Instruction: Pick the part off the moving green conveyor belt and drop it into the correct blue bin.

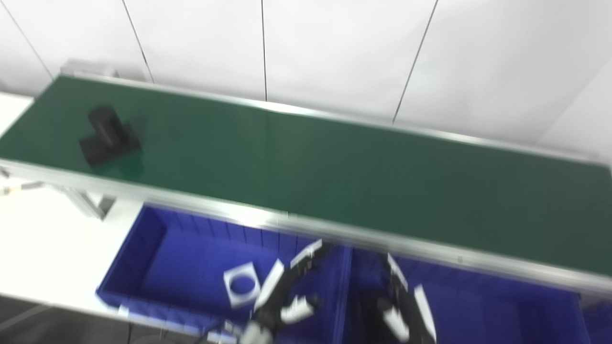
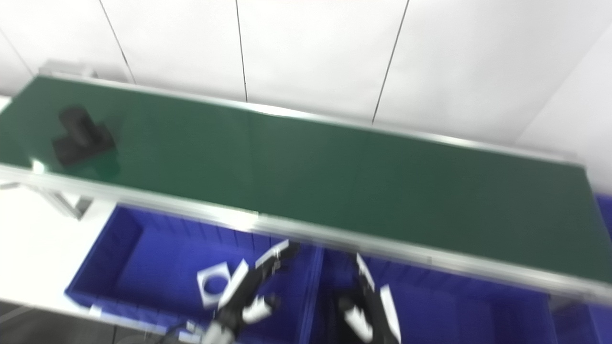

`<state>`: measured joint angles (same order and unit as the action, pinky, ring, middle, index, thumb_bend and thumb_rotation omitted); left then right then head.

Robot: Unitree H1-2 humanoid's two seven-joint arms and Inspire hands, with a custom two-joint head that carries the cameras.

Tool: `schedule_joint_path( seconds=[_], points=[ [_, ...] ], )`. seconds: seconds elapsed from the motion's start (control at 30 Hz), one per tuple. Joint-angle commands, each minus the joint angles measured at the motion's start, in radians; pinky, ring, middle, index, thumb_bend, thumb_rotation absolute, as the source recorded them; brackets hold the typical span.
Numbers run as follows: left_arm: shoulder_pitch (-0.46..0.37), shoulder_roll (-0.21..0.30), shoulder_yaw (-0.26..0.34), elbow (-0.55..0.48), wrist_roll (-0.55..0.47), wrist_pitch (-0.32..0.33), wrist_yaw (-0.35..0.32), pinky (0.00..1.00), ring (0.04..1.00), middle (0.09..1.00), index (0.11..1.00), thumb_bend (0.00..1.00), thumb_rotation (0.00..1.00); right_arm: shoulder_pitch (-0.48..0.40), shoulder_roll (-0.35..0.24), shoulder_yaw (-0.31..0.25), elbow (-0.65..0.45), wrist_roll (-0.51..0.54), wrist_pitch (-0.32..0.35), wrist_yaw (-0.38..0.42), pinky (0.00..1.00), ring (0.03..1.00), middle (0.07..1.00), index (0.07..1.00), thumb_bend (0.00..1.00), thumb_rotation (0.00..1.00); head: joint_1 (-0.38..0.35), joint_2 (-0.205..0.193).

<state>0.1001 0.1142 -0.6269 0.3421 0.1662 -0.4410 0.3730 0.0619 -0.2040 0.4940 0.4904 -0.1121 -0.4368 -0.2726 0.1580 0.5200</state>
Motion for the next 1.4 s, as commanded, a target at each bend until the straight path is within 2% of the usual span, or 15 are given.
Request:
schedule_joint_path(
  seconds=[0.0,0.1,0.33,0.4,0.67,1.17,1.37],
  points=[
    [-0.026,0.004,-0.014,-0.005,0.014,-0.029,0.036,0.78,0.864,0.874,0.864,1.0,0.99,-0.013,-0.006,0.002,-0.013,0.003,-0.033,-0.021,0.88,0.962,0.969,0.95,1.0,1.0,0.004,-0.003],
    [-0.04,0.012,-0.04,0.005,0.018,-0.029,0.069,0.78,0.863,0.873,0.864,1.0,0.99,-0.016,-0.009,0.006,-0.007,0.004,-0.033,-0.025,0.87,0.957,0.969,0.949,1.0,1.0,0.007,-0.007],
    [-0.055,0.018,-0.068,0.026,0.001,-0.029,0.095,0.78,0.858,0.866,0.858,1.0,0.98,-0.022,-0.007,0.011,0.008,0.007,-0.033,-0.032,0.87,0.95,0.967,0.949,1.0,1.0,0.008,-0.024],
    [-0.056,0.018,-0.071,0.031,-0.001,-0.029,0.099,0.78,0.857,0.864,0.858,1.0,0.97,-0.024,-0.006,0.014,0.015,0.007,-0.033,-0.037,0.86,0.948,0.964,0.951,1.0,1.0,0.013,-0.045],
    [-0.067,0.019,-0.094,0.058,0.007,-0.029,0.131,0.77,0.847,0.851,0.85,1.0,0.98,-0.031,-0.007,0.021,0.038,0.01,-0.033,-0.044,0.85,0.956,0.959,0.948,1.0,1.0,0.027,-0.079],
    [-0.082,0.018,-0.12,0.082,0.002,-0.029,0.161,0.75,0.836,0.847,0.836,1.0,0.98,-0.038,-0.009,0.025,0.061,0.018,-0.033,-0.047,0.82,0.946,0.959,0.945,1.0,1.0,0.042,-0.106],
    [-0.09,0.022,-0.132,0.083,0.01,-0.029,0.175,0.73,0.83,0.847,0.834,1.0,0.98,-0.042,-0.015,0.033,0.06,0.014,-0.033,-0.052,0.85,0.947,0.968,0.951,1.0,1.0,0.04,-0.092]
  ],
)
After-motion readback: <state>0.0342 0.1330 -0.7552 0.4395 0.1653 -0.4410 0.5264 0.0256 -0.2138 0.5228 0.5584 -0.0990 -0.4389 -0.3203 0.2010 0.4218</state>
